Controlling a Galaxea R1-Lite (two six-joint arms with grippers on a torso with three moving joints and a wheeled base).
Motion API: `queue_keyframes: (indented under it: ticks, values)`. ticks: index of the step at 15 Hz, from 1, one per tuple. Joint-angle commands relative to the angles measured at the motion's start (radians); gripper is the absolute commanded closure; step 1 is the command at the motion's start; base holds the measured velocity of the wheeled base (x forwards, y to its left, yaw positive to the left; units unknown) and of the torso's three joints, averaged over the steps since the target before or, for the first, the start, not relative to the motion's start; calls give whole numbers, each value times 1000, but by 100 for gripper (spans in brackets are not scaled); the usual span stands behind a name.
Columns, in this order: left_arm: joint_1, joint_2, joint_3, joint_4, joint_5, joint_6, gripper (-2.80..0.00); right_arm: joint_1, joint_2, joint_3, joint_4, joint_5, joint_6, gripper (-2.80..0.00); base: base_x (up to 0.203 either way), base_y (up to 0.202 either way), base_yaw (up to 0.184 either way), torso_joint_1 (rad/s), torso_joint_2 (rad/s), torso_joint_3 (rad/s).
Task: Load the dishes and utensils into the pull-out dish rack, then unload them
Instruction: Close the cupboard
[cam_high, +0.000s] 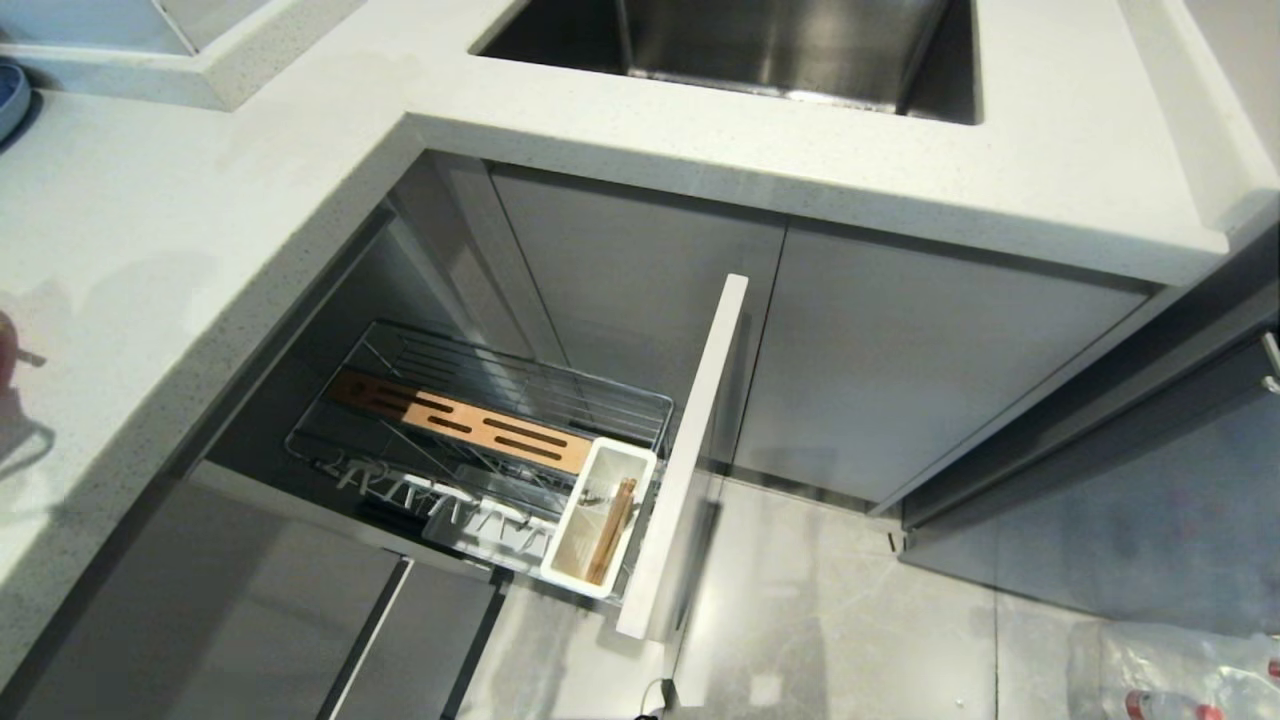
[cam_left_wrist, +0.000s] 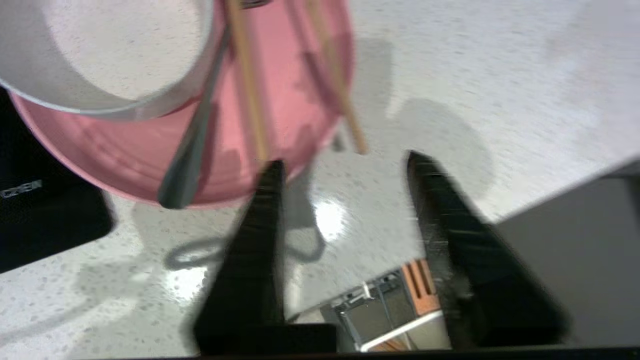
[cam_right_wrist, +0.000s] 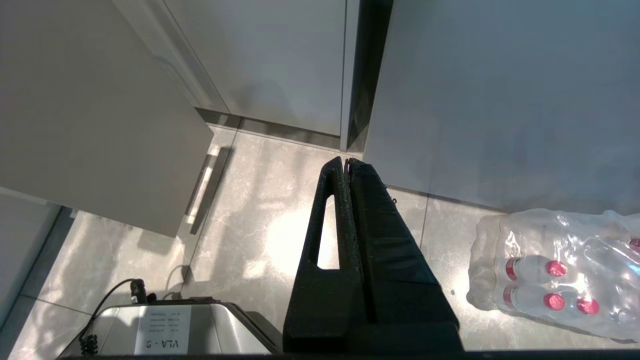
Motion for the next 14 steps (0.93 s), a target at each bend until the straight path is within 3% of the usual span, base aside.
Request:
queue_keyframes:
  ticks: [1,3,7,10,14]
  values:
    - [-56,-58,-1,-2,7,-4,0,0,1,2,0,0,0,0,0,0,0,0,0,0]
    - [-145,-112,1,-43,16,3,0,0,1,2,0,0,0,0,0,0,0,0,0,0]
    - [-288,-204,5,-137,7,75,0,0,1,2,0,0,0,0,0,0,0,0,0,0]
    - [-300,-247,2,-148,-34,160,0,0,1,2,0,0,0,0,0,0,0,0,0,0]
    - [-304,-277,-1,-161,-37,205,0,0,1,2,0,0,0,0,0,0,0,0,0,0]
